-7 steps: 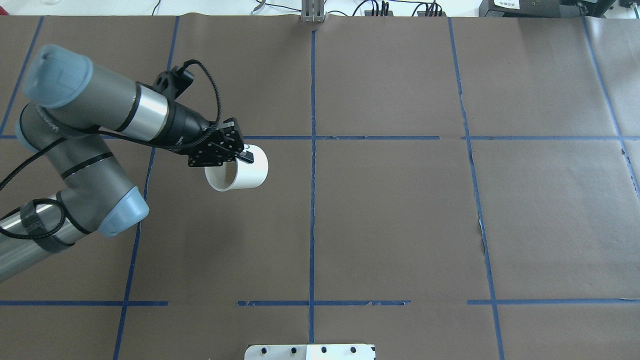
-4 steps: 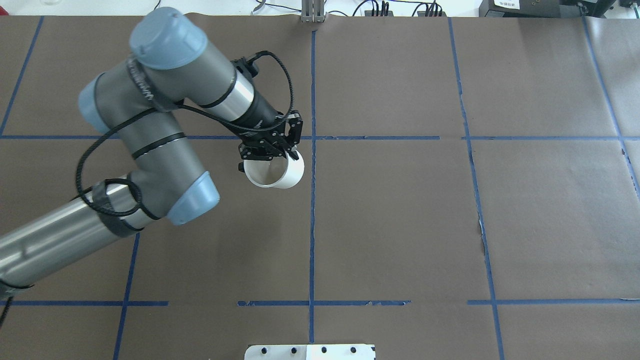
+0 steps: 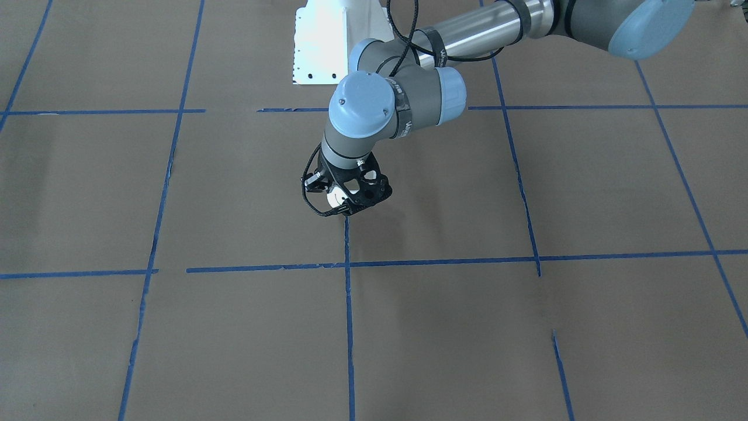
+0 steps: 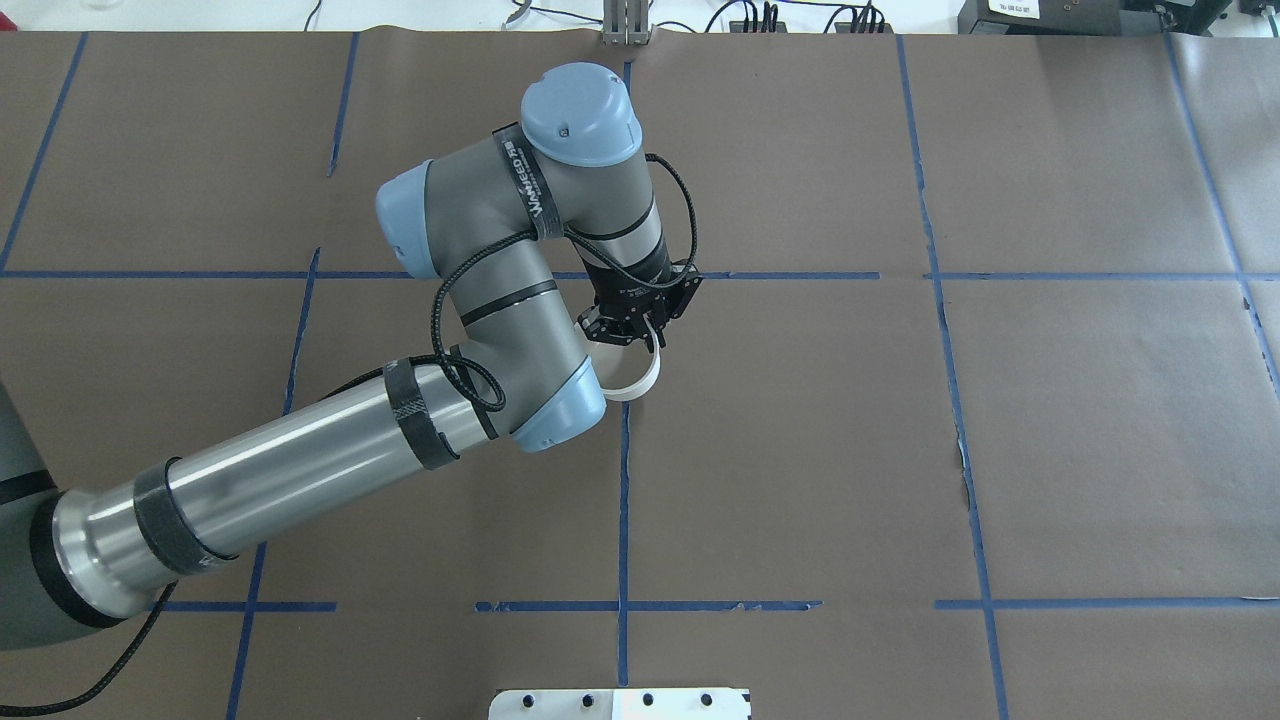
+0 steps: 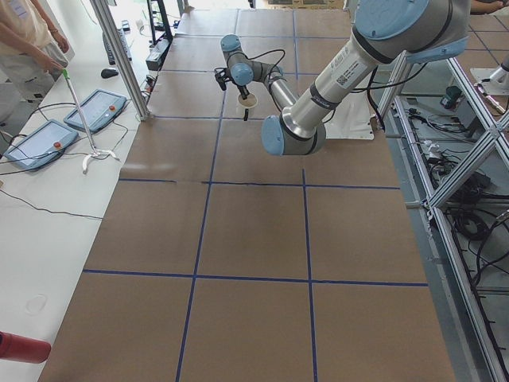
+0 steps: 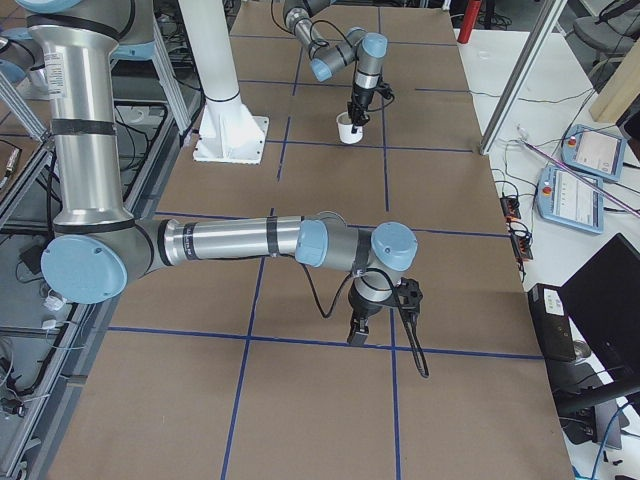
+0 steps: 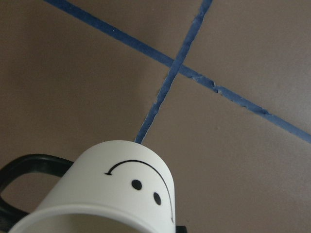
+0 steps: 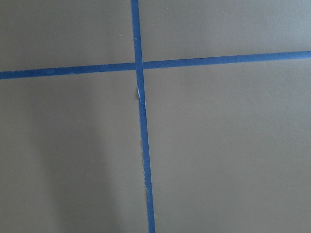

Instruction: Flip mug

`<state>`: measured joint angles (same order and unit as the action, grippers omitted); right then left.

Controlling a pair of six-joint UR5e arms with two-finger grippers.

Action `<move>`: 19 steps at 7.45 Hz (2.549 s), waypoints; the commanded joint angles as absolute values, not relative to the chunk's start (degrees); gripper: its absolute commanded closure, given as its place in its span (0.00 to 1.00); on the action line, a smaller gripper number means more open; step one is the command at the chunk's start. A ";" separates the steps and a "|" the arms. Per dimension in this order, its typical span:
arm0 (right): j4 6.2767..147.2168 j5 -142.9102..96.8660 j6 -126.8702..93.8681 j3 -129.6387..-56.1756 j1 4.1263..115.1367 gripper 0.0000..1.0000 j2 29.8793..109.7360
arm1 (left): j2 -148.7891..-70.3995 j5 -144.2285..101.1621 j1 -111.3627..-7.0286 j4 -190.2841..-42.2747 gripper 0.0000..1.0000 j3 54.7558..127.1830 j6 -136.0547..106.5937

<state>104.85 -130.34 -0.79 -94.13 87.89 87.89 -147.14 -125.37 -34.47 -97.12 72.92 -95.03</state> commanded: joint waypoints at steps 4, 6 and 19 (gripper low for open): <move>104.85 -130.34 -0.79 -94.13 87.89 0.00 87.89 | -146.95 -125.16 -32.52 -95.10 0.33 72.33 -92.47; 104.85 -130.34 -0.79 -94.13 87.89 0.00 87.89 | -146.26 -124.98 -34.00 -94.92 0.00 75.30 -92.20; 104.85 -130.34 -0.79 -94.13 87.89 0.00 87.89 | -90.91 -133.22 -89.03 -86.48 0.00 91.15 13.27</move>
